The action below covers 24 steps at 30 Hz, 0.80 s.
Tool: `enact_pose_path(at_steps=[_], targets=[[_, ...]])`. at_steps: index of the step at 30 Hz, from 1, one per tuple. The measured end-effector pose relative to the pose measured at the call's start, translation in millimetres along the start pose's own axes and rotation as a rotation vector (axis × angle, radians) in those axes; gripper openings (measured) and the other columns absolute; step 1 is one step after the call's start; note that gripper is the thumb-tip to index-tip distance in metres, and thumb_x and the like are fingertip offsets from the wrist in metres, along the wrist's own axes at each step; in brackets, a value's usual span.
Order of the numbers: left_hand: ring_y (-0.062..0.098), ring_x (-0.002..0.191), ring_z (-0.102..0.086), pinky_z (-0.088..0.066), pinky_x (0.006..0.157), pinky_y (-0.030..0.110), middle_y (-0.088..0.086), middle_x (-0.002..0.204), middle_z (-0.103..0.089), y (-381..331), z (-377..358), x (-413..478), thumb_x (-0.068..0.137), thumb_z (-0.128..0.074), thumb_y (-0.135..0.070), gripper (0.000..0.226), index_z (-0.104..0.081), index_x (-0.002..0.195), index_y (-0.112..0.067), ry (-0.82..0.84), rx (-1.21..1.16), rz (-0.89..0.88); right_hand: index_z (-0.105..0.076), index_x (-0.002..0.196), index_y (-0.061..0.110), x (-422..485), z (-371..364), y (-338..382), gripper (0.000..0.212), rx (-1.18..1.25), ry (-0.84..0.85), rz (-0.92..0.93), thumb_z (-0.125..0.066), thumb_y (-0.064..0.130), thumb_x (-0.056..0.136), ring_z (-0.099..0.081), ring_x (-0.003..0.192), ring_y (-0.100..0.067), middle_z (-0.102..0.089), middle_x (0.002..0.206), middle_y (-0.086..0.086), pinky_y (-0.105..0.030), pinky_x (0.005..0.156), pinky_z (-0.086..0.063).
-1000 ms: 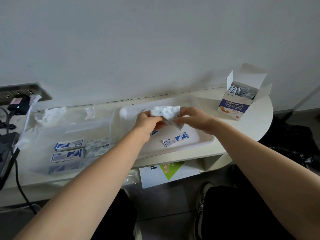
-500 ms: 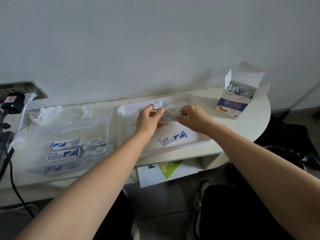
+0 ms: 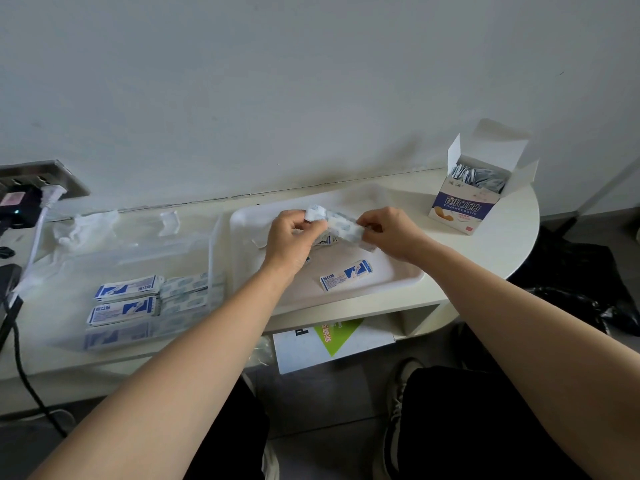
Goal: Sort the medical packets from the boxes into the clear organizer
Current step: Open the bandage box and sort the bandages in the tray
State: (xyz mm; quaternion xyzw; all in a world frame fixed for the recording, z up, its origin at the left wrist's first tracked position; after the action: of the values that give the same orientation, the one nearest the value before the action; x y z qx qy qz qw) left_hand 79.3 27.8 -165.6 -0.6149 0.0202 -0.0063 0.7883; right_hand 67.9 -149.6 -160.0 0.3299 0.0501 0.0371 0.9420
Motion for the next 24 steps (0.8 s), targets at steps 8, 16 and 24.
enact_pose_path(at_steps=[8,16,24], targets=[[0.019,0.066,-0.044,-0.029,0.053,0.028,0.003,0.055,-0.049,0,0,4,0.076,-0.071,-0.028,0.034,-0.060,0.058,-0.002,-0.054,0.428,-0.101,-0.054,0.132,0.023,-4,1,6,0.042,0.132,0.024,0.076,-0.058,0.011,0.092,-0.060,0.069,-0.005,-0.071,0.085,0.002,-0.011,0.066,-0.044],[0.016,0.054,-0.042,-0.025,0.048,0.024,-0.007,0.049,-0.046,9,4,-3,0.079,-0.069,-0.034,0.044,-0.044,0.045,-0.021,-0.096,0.418,0.001,-0.069,0.113,0.016,-4,-11,8,0.023,0.217,0.181,0.031,-0.056,0.017,0.095,-0.062,0.078,-0.007,-0.071,0.092,0.004,-0.019,0.072,-0.047],[0.038,0.086,-0.055,-0.029,0.059,0.030,0.014,0.072,-0.059,12,0,-2,0.079,-0.065,-0.036,0.041,-0.043,0.049,-0.020,-0.163,0.559,-0.021,-0.069,0.101,0.006,-10,-15,17,0.027,0.242,0.206,-0.048,-0.049,0.025,0.097,-0.049,0.072,-0.015,-0.061,0.082,-0.008,-0.025,0.064,-0.038]])
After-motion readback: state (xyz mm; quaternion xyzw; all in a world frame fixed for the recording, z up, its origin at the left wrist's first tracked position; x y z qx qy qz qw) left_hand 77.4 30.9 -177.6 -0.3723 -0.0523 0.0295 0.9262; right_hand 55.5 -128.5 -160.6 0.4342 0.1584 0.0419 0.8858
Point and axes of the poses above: each hand's wrist, its own x-axis towards the middle knuckle, its own z-axis out of the back of the hand, y = z × x, the point moved 9 cm from there along x, towards the middle knuckle
